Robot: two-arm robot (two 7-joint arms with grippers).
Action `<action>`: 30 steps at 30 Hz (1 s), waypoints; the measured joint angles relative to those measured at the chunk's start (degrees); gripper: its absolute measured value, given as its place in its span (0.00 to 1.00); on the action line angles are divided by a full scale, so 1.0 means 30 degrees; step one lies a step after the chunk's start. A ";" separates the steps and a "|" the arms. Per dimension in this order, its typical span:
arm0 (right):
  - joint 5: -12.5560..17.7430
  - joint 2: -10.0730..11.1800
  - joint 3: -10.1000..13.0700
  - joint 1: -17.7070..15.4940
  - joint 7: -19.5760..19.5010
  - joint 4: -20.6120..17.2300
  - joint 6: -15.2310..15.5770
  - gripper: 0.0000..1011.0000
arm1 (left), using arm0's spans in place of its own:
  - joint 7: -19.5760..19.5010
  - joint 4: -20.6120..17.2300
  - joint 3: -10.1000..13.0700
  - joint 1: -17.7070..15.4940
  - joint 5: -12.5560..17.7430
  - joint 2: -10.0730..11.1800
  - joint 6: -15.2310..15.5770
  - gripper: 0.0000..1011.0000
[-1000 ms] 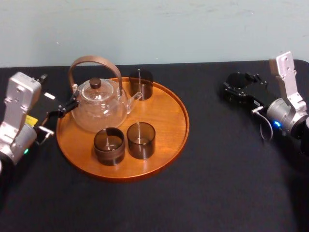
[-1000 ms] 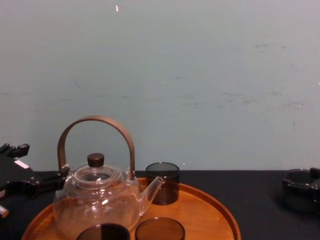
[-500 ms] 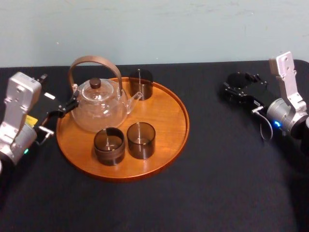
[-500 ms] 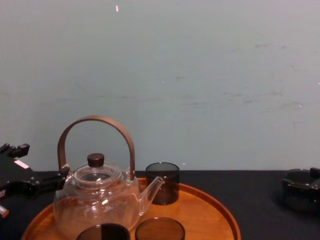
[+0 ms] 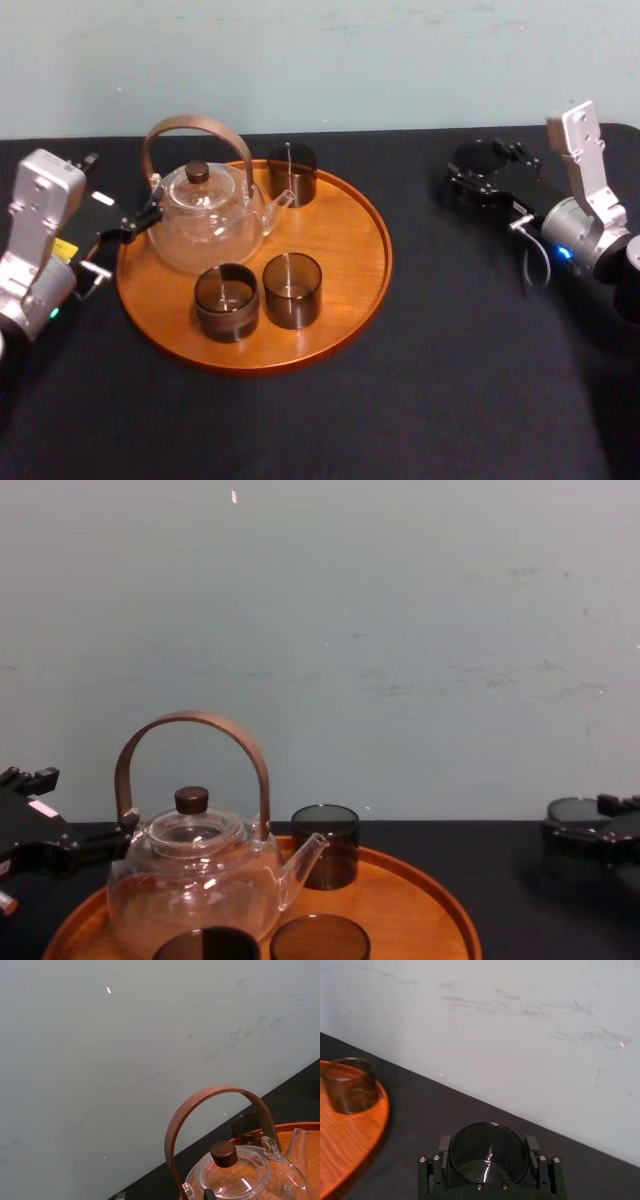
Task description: Pick up the glass from the table and place it on the tray.
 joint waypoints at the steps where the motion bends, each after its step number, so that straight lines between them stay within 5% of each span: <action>1: 0.0011 0.0011 -0.0020 -0.0120 0.0023 -0.0269 0.0042 0.90 | -0.0001 0.0001 0.0000 -0.0001 -0.0001 -0.0001 0.0001 1.00; 14: 0.0744 0.0022 -0.0852 -0.1702 0.0914 -0.4204 0.0556 0.90 | 0.0000 0.0001 0.0000 -0.0001 -0.0001 0.0000 0.0001 1.00; 30: 0.1330 -0.0476 -0.2197 -0.1631 0.1435 -0.4244 0.0382 0.90 | -0.0001 0.0000 0.0000 -0.0002 0.0000 0.0000 0.0000 1.00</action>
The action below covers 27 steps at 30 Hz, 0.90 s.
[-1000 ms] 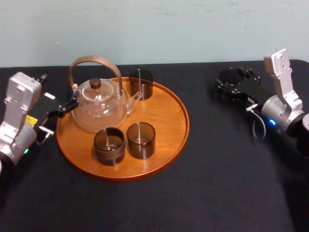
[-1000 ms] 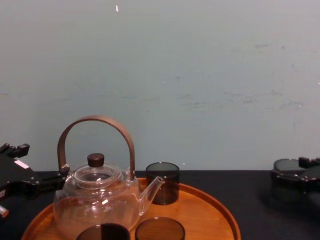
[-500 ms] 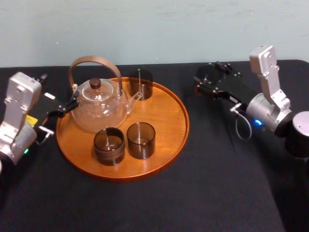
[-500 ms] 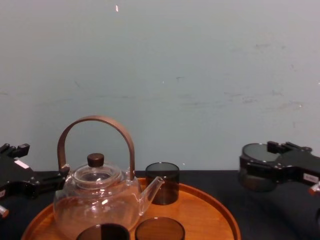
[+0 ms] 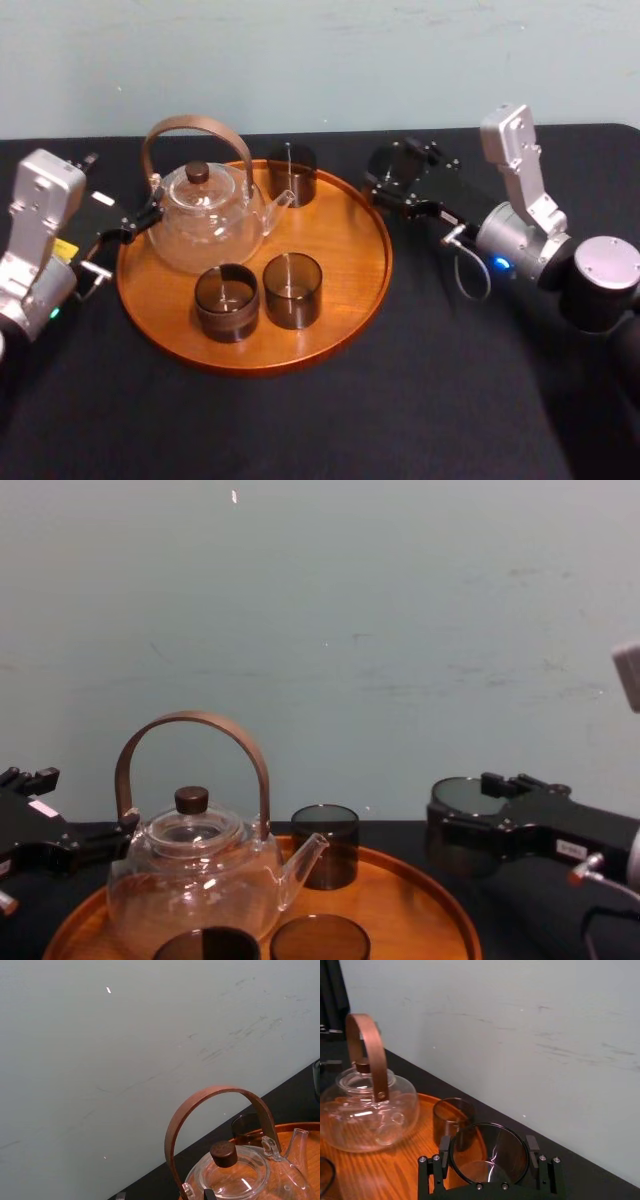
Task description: Pick up the glass from the table and place it on the tray.
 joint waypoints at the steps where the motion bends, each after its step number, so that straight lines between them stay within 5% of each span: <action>1: 0.0017 -0.0032 -0.0060 0.0022 0.0018 0.0039 -0.0015 0.90 | 0.0000 0.0001 0.0000 0.0002 0.0000 0.0000 0.0001 1.00; 27: -0.0098 -0.1081 -0.1524 0.0882 0.0357 0.2126 -0.1051 0.90 | 0.0000 0.0000 0.0000 0.0002 -0.0001 0.0000 0.0001 1.00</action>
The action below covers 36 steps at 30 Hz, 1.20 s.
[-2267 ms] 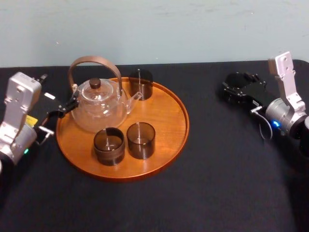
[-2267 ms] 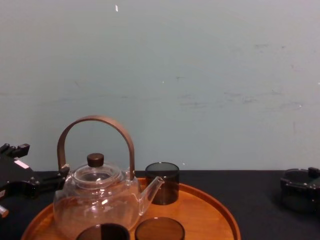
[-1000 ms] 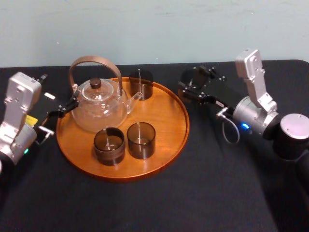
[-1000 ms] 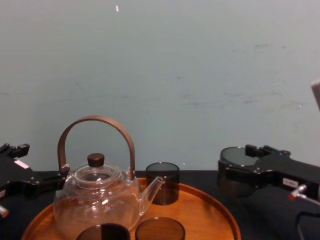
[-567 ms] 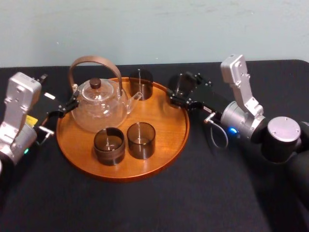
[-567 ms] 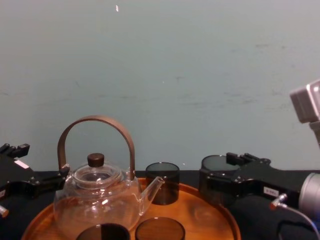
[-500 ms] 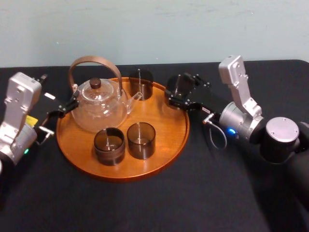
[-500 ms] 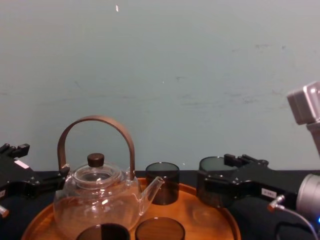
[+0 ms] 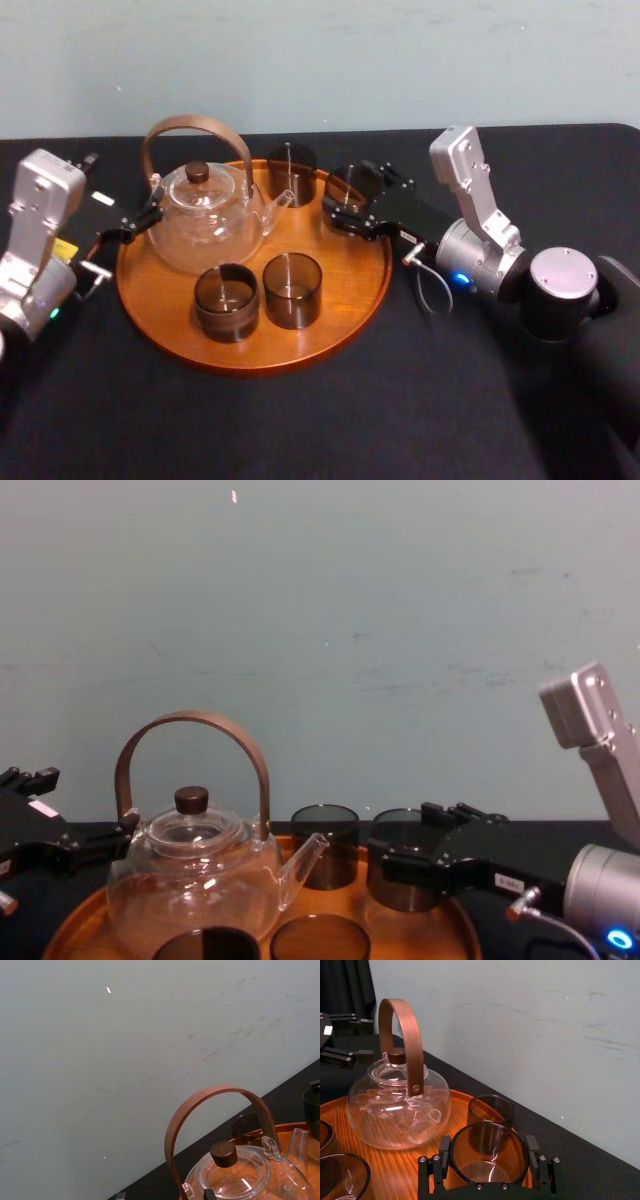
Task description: Pick up the glass from the table and place it on the tray.
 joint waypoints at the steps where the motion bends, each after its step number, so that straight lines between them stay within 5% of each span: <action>1: -0.0002 -0.0024 -0.0013 0.0020 0.0016 0.0055 -0.0035 0.90 | 0.0000 0.0000 0.0000 -0.0001 0.0000 0.0000 -0.0001 1.00; 36: -0.0417 -0.1046 -0.0394 0.1143 0.0478 0.2944 -0.1063 0.90 | 0.0000 0.0000 0.0000 -0.0001 -0.0001 0.0000 -0.0001 1.00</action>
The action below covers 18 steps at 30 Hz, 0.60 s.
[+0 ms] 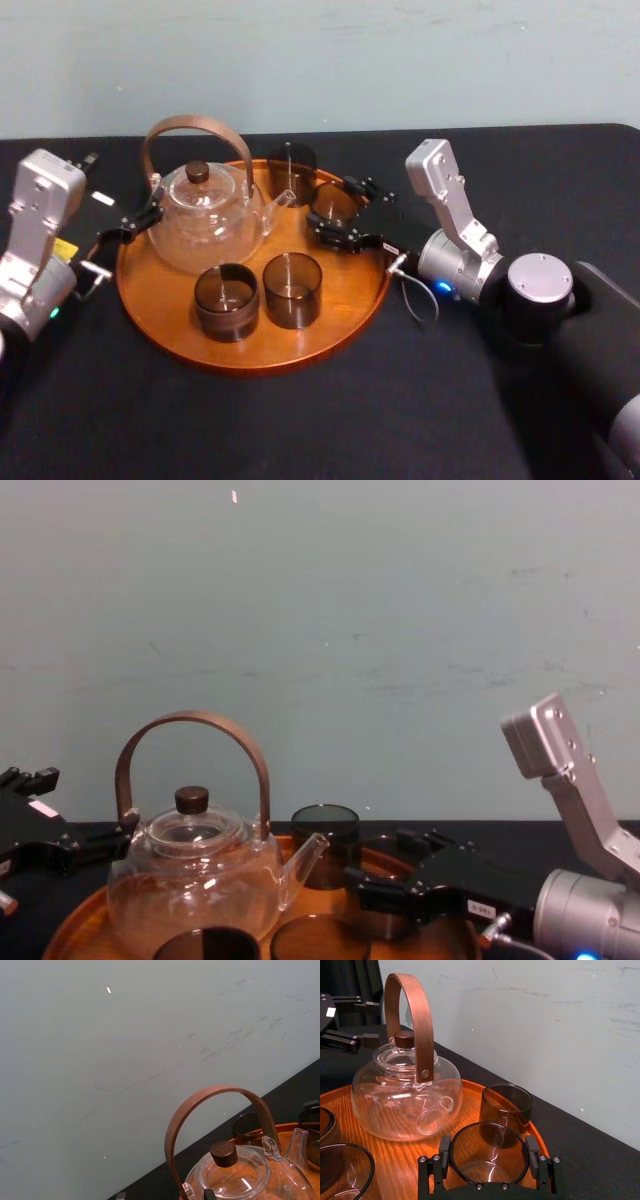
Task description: Pick up the glass from the table and place it on the tray.
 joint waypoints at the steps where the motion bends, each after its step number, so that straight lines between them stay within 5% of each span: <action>1: -0.0006 -0.0017 0.0004 0.0009 0.0003 0.0034 -0.0010 0.90 | 0.0000 0.0000 -0.0001 0.0001 0.0002 0.0000 0.0000 1.00; 18: -0.0280 -0.0377 -0.0046 0.0339 0.0062 0.0872 -0.0321 0.90 | 0.0000 0.0000 0.0000 0.0000 0.0001 0.0000 0.0000 1.00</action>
